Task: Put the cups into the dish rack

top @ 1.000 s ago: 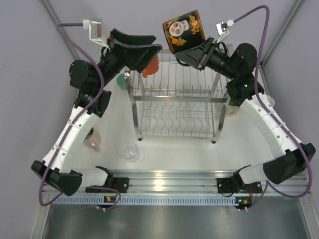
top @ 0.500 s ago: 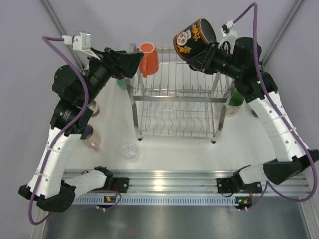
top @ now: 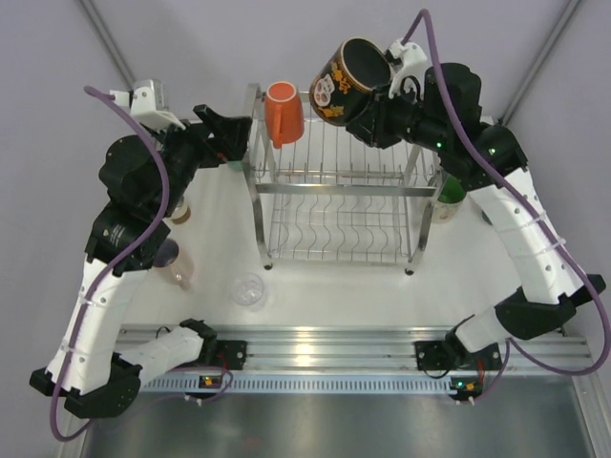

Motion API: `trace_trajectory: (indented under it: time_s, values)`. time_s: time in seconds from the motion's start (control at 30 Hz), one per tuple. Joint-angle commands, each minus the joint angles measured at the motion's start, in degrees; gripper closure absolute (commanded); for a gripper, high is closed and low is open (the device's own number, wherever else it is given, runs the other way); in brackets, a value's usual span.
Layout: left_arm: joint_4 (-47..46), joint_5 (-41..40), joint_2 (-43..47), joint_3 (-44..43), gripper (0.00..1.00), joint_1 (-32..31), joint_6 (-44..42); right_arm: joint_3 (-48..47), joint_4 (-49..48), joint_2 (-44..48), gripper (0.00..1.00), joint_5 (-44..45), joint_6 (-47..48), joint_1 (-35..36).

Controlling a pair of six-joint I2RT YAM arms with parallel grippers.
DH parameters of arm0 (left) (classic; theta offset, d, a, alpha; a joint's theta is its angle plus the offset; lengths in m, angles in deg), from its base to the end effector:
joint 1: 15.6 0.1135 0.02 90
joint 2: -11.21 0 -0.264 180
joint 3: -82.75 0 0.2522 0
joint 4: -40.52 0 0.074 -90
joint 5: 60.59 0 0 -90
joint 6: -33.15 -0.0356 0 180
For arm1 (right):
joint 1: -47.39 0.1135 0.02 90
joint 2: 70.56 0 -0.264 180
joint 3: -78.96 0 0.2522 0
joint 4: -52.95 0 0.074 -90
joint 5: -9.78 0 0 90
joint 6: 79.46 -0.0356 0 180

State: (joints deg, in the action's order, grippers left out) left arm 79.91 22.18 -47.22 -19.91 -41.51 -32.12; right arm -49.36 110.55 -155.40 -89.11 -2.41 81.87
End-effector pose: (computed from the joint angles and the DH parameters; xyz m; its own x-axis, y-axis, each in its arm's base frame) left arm 0.1562 -0.0709 0.5236 -0.0652 -0.4297 -0.9006 0.3230 0.8448 -0.4265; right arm 0.2319 0.1660 0.5233 -0.3490 0.0289 -0.9367 -0.6204 0.7420 0.2541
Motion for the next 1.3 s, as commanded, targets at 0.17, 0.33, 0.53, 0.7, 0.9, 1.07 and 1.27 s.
trace_trajectory:
  time_s: [0.17,0.33,0.53,0.7,0.9,1.07,1.27]
  values:
    - [2.8,-5.5,1.8,0.1,0.02,0.0,-1.7,-5.3,-1.6,-1.0,1.00,5.9,6.7,0.6]
    - [2.7,-4.8,1.5,0.0,0.02,0.0,-1.7,-5.7,-1.3,-2.1,1.00,7.2,7.9,1.1]
    - [2.7,-4.9,1.0,0.3,0.02,0.0,-1.9,-7.3,0.3,-4.5,1.00,7.1,8.1,1.3]
    - [2.7,-4.8,0.6,0.2,0.02,0.0,-1.9,-8.0,0.8,-5.4,1.00,7.1,8.0,1.5]
    - [2.2,-4.6,0.4,0.0,0.02,0.1,-2.1,-7.4,1.0,-5.4,1.00,7.3,8.8,1.6]
    - [2.1,-4.6,0.1,0.1,0.02,0.1,-1.9,-7.4,0.9,-5.3,0.93,7.0,8.8,1.8]
    - [2.0,-5.5,0.5,0.0,0.02,0.1,-2.3,-7.4,1.0,-6.0,0.91,7.7,8.8,2.0]
